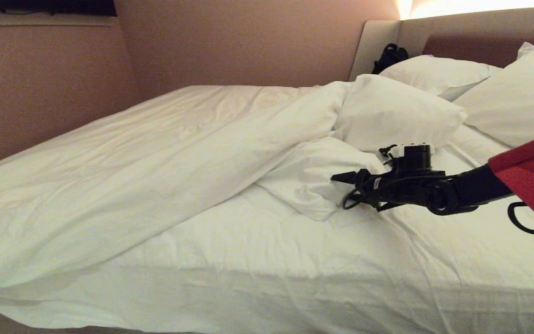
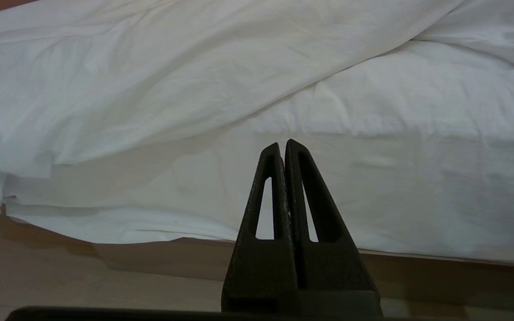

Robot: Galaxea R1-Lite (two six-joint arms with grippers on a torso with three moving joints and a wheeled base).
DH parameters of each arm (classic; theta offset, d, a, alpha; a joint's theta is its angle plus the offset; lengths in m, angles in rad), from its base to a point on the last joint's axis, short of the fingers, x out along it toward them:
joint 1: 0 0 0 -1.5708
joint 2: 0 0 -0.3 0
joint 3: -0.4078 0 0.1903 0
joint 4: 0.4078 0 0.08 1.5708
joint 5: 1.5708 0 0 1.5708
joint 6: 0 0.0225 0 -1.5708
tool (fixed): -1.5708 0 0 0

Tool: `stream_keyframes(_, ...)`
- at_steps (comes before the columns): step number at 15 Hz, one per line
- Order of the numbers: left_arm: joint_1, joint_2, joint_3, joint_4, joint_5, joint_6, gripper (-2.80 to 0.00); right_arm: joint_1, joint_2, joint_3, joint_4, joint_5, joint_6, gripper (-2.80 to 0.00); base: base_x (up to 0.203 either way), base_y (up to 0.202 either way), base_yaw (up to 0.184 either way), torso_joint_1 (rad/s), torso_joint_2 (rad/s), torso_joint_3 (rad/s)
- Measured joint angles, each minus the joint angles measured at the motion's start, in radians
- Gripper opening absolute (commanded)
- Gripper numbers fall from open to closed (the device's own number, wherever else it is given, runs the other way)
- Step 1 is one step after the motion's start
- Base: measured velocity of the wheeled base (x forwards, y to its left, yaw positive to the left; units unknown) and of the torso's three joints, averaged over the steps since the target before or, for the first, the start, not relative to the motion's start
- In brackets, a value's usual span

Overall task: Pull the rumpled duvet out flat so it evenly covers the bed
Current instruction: Hold the folded corner of the quilt

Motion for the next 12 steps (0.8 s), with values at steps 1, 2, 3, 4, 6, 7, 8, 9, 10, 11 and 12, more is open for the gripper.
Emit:
stream_keyframes(1, 0.000, 0.000, 0.000, 0.000, 0.000, 0.000, -2.80, 0.001, 0.023, -0.015, -0.022, 0.000, 0.001, 0.00, 0.000, 0.000, 0.000, 0.000, 0.00, 0.000)
stream_keyframes(2, 0.000, 0.000, 0.000, 0.000, 0.000, 0.000, -2.80, 0.002, 0.043, -0.029, -0.047, 0.000, 0.001, 0.00, 0.000, 0.000, 0.000, 0.000, 0.00, 0.000)
stream_keyframes(3, 0.000, 0.000, 0.000, -0.001, 0.000, 0.000, -2.80, 0.003, 0.055, -0.036, -0.067, 0.000, 0.001, 0.00, 0.000, 0.000, 0.000, 0.000, 0.00, 0.000)
stream_keyframes(4, 0.000, 0.000, 0.000, 0.000, 0.000, 0.000, -2.80, 0.008, 0.064, -0.041, -0.086, 0.000, 0.000, 0.00, 0.000, 0.000, 0.000, 0.000, 0.00, 0.000)
stream_keyframes(6, 0.000, 0.000, 0.000, 0.000, 0.000, 0.000, -2.80, 0.017, 0.077, -0.056, -0.110, 0.000, 0.000, 0.00, 0.000, 0.000, 0.000, 0.000, 0.00, 0.000)
stream_keyframes(7, 0.000, 0.000, 0.000, 0.000, 0.000, 0.000, -2.80, 0.021, 0.082, -0.063, -0.116, 0.001, 0.000, 0.00, 0.000, 0.000, 0.000, 0.000, 0.00, 0.000)
stream_keyframes(8, 0.000, 0.000, 0.000, 0.000, 0.000, 0.000, -2.80, 0.027, 0.086, -0.069, -0.117, 0.001, 0.000, 0.00, 0.000, 0.000, 0.000, 0.000, 0.00, 0.000)
stream_keyframes(9, 0.000, 0.000, 0.000, 0.000, 0.000, 0.000, -2.80, 0.032, 0.087, -0.072, -0.118, 0.000, 0.001, 0.00, 0.000, 0.000, 0.000, 0.000, 0.00, 0.000)
stream_keyframes(10, 0.000, 0.000, 0.000, 0.000, 0.000, 0.000, -2.80, 0.039, 0.088, -0.075, -0.121, 0.000, 0.001, 0.00, 0.000, 0.000, 0.000, 0.000, 0.00, 0.000)
stream_keyframes(11, 0.000, 0.000, 0.000, 0.000, 0.000, 0.000, -2.80, 0.045, 0.088, -0.076, -0.124, 0.000, 0.003, 0.00, 0.000, 0.000, 0.000, 0.000, 0.00, 0.000)
stream_keyframes(12, 0.000, 0.000, 0.000, 0.000, 0.000, 0.000, -2.80, 0.049, 0.087, -0.076, -0.124, 0.000, 0.005, 0.00, 0.000, 0.000, 0.000, 0.000, 0.00, 0.000)
